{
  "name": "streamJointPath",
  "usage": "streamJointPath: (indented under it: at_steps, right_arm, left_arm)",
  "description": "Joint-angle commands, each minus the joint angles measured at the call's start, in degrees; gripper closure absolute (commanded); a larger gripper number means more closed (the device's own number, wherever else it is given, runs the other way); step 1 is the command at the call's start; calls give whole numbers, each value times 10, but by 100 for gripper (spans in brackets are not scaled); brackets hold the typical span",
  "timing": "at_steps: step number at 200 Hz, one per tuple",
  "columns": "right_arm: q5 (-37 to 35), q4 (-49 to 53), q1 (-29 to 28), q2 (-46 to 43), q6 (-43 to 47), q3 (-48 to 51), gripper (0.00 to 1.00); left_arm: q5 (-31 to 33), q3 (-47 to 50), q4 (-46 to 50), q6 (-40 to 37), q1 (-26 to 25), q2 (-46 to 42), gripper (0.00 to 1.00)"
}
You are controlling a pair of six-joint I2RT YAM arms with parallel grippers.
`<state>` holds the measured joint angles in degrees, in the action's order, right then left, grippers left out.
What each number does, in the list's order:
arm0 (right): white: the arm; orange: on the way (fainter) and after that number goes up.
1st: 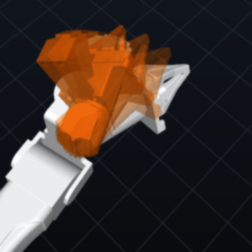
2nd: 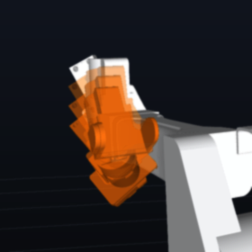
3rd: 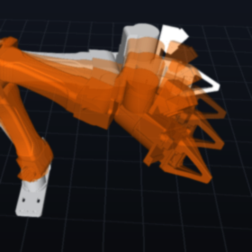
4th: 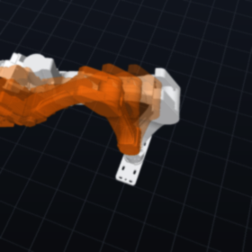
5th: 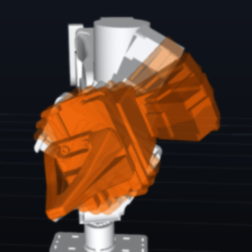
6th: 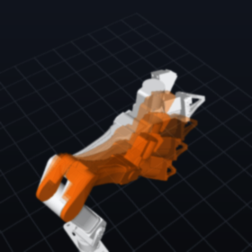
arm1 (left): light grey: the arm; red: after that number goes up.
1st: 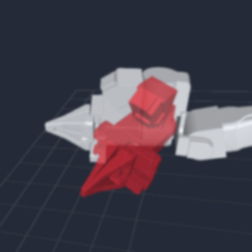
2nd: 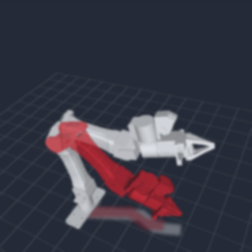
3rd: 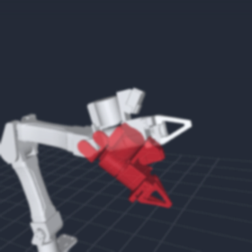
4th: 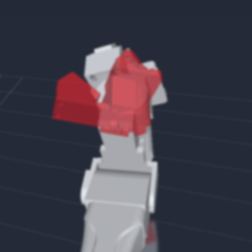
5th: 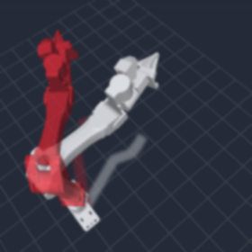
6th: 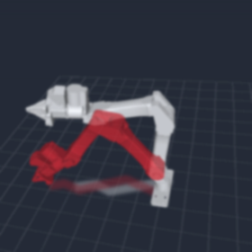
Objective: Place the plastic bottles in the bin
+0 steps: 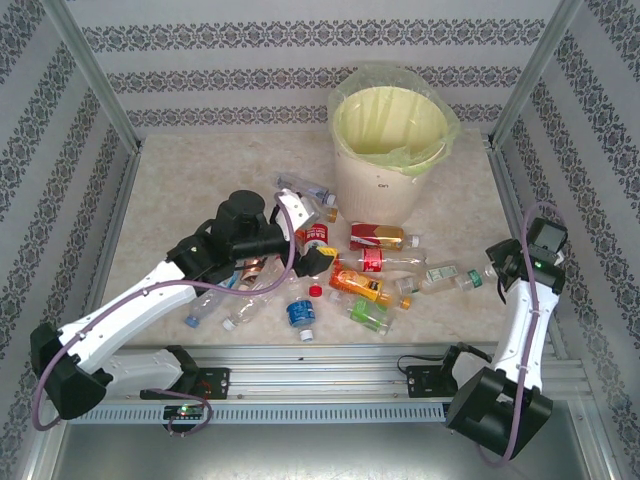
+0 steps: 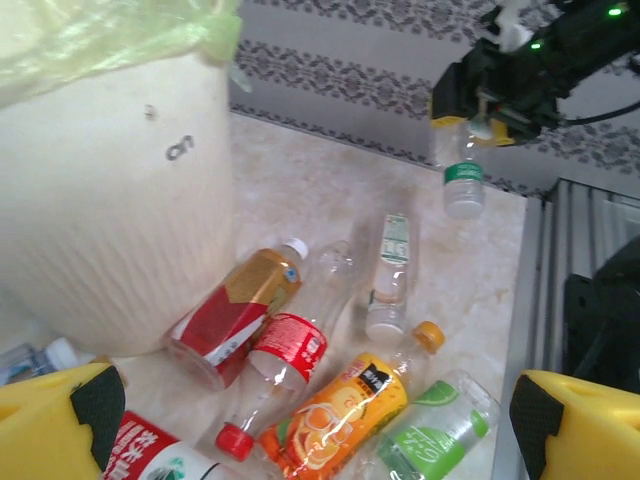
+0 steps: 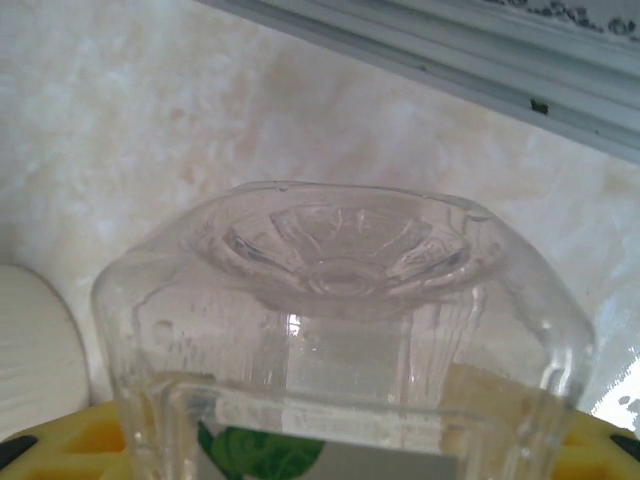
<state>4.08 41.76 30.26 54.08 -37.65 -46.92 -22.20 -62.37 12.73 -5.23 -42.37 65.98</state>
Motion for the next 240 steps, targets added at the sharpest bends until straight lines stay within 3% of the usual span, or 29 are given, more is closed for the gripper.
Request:
streamJointPath:
  at_steps: [1, 55, 115, 148, 187, 240]
  right_arm:
    - [14, 13, -30, -16, 18, -46, 54]
    - [23, -19, -124, -24, 22, -167, 53]
    - [54, -80, -209, 25, 45, -316, 53]
    - [52, -99, -273, 86, 72, -406, 53]
    - [-9, -100, -372, 181, 125, -517, 53]
    - [-40, -66, -420, 330, 172, -654, 51]
  left_arm:
    - [60, -11, 59, 42, -8, -27, 0]
    - [125, 49, 30, 167, -9, -98, 0]
    - [130, 79, 58, 244, -9, -124, 0]
    - [126, 78, 56, 257, -9, -132, 0]
    - [121, 75, 58, 259, -9, -133, 0]
    - [115, 88, 51, 275, -9, -136, 0]
